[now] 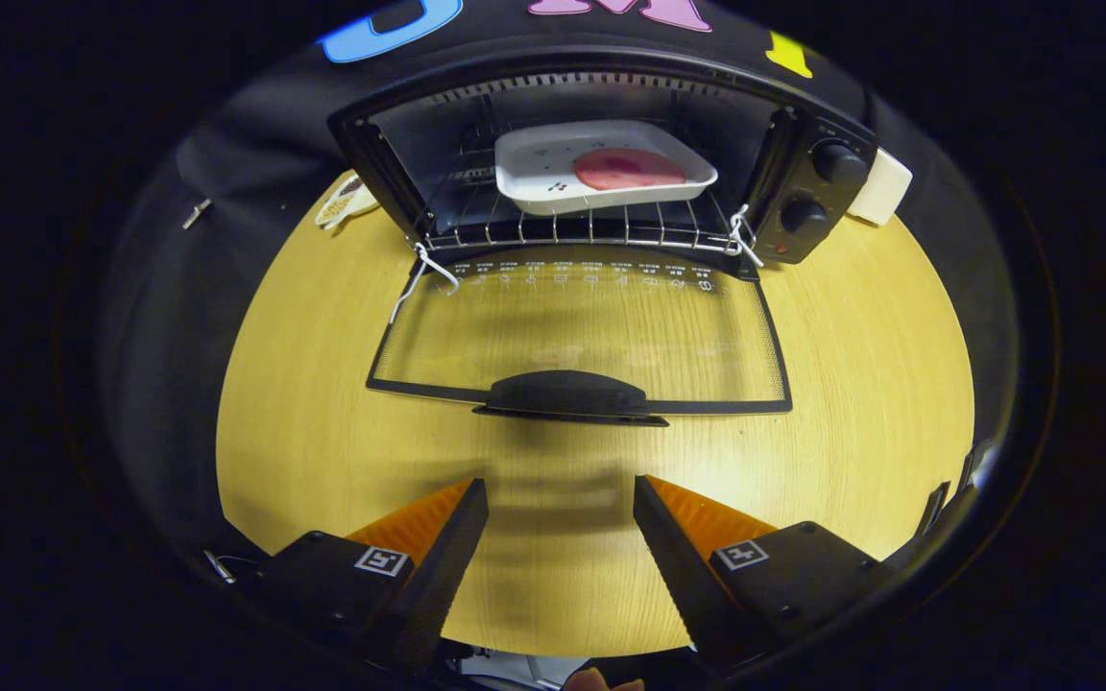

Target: Open the toaster oven, put the food inside, and close the toaster oven door.

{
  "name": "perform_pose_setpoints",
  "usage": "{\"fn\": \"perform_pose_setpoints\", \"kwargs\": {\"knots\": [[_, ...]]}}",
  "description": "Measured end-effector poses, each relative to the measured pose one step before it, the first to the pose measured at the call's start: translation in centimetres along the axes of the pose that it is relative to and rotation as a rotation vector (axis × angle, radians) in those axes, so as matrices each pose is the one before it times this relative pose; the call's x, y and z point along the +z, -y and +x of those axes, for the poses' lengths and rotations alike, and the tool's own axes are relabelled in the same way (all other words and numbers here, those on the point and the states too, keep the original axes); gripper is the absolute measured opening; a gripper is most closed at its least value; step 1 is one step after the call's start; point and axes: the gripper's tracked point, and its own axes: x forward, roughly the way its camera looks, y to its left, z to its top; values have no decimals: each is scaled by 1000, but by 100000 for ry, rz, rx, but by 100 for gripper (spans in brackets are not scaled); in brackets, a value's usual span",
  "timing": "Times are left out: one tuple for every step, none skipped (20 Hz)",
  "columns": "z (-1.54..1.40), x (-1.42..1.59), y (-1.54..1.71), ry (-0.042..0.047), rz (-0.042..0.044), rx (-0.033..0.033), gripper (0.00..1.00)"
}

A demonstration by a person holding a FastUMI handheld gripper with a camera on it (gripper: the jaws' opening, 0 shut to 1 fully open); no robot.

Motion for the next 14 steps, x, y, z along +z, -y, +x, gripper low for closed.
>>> {"fn": "perform_pose_setpoints", "kwargs": {"knots": [[143,-907,741,-1045,24,-1662,99],[626,21,182,-742,-23,-1443,100],[515,83,126,-78,5,-1550,99],[407,219,236,637,-142,-1566,99],[398,301,255,812,-220,-1609,99],[207,395,297,722,493,-1177,99],[510,516,-67,1585,945,-111,99],[-10,348,148,75,378,-494,99],[277,505,197,568,760,-577,100],[118,67,76,-1515,2617,-451,99],[-156,62,-54,-726,1467,-222,100],[-142,-34,32,179,-405,-94,99],[59,24,27,375,-836,177,100],[-262,59,3,975,-390,393,100]]}}
